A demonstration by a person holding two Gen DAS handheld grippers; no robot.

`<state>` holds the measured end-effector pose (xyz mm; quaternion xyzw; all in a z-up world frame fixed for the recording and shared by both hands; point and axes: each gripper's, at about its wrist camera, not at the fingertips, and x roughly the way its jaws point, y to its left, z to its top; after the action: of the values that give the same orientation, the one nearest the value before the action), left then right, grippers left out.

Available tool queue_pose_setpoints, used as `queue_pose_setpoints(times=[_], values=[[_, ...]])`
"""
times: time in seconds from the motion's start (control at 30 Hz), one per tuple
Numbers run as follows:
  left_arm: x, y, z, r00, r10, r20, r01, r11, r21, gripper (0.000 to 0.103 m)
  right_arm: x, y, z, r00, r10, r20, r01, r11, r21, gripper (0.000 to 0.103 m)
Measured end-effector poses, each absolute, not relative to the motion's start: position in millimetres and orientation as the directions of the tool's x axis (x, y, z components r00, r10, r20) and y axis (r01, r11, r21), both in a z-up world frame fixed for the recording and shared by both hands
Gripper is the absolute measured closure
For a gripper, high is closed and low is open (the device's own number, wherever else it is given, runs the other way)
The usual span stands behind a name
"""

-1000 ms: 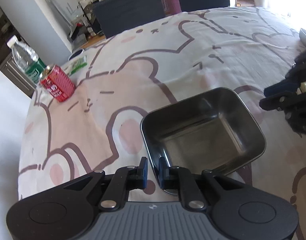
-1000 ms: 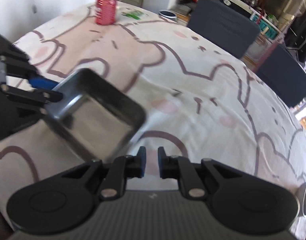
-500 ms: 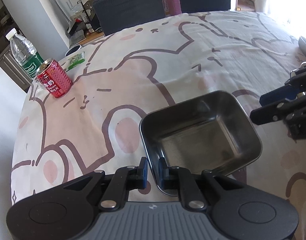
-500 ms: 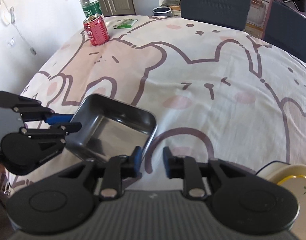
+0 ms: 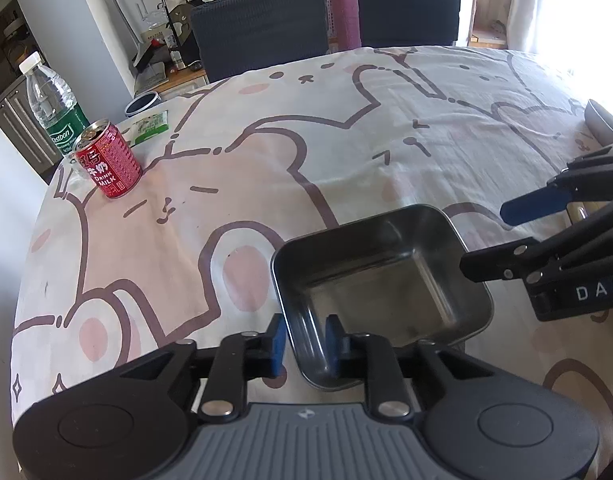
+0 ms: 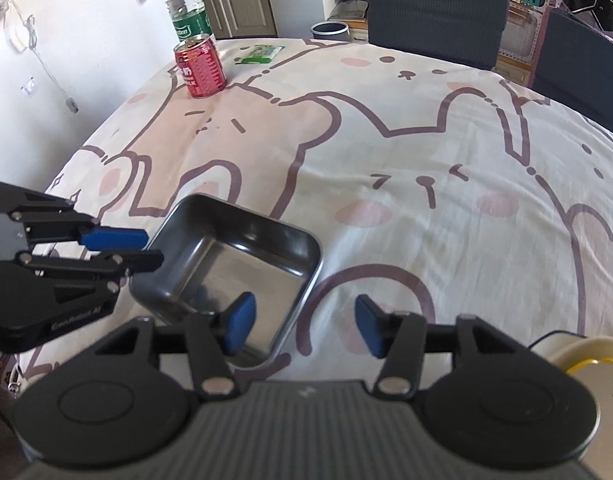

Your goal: Organize plates and bowls

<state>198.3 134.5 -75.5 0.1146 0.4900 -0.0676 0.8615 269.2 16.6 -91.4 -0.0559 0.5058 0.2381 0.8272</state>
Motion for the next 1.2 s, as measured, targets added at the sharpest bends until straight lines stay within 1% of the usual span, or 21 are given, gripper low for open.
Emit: queue_pose_setpoints(times=[0.03,0.1,0.23,0.3,0.53,0.67,0.8,1.07,1.13,1.2], values=[[197.2,134.8,-74.3,0.512,-0.007,-0.859,0.227,0.965,0.128,0.075,268.7,16.1,-91.1,0.376,0.34,-0.862,-0.449,0.881,0.151,0.032],[195.3,135.0,-71.6,0.519,-0.011,-0.855,0.225,0.966,0.124,0.068,267.8,14.9,-90.4,0.378,0.344,-0.86,-0.448,0.88,0.155,0.03],[193.9,137.2,-67.4,0.537,-0.001,-0.844,0.202,0.971,0.128,0.063,265.6,14.0,-88.9,0.393,0.335,-0.856,-0.448,0.883,0.14,0.023],[194.9,138.7,-67.8,0.537,0.008,-0.843,0.193,0.972,0.131,0.062,264.5,14.2,-89.5,0.397,0.327,-0.858,-0.449,0.884,0.129,0.023],[199.0,144.9,-77.1,0.507,0.048,-0.861,0.173,0.972,0.157,0.062,265.1,15.1,-96.1,0.388,0.299,-0.872,-0.454,0.885,0.101,0.021],[199.8,150.1,-80.8,0.496,0.07,-0.866,0.158,0.973,0.169,0.061,268.2,14.0,-101.1,0.388,0.258,-0.885,-0.44,0.895,0.068,0.021],[201.1,153.8,-86.2,0.482,0.073,-0.873,0.157,0.973,0.168,0.055,270.8,11.4,-105.6,0.387,0.231,-0.893,-0.429,0.902,0.047,0.021],[201.5,151.8,-87.2,0.477,0.065,-0.877,0.169,0.972,0.164,0.052,271.9,10.5,-107.7,0.384,0.231,-0.894,-0.43,0.901,0.048,0.018],[200.7,150.0,-82.7,0.488,0.044,-0.872,0.174,0.974,0.146,0.046,271.3,10.7,-105.6,0.388,0.237,-0.891,-0.431,0.901,0.051,0.018],[199.0,146.8,-76.8,0.506,0.025,-0.862,0.183,0.974,0.135,0.035,269.5,10.4,-101.7,0.395,0.26,-0.881,-0.44,0.896,0.068,0.018]])
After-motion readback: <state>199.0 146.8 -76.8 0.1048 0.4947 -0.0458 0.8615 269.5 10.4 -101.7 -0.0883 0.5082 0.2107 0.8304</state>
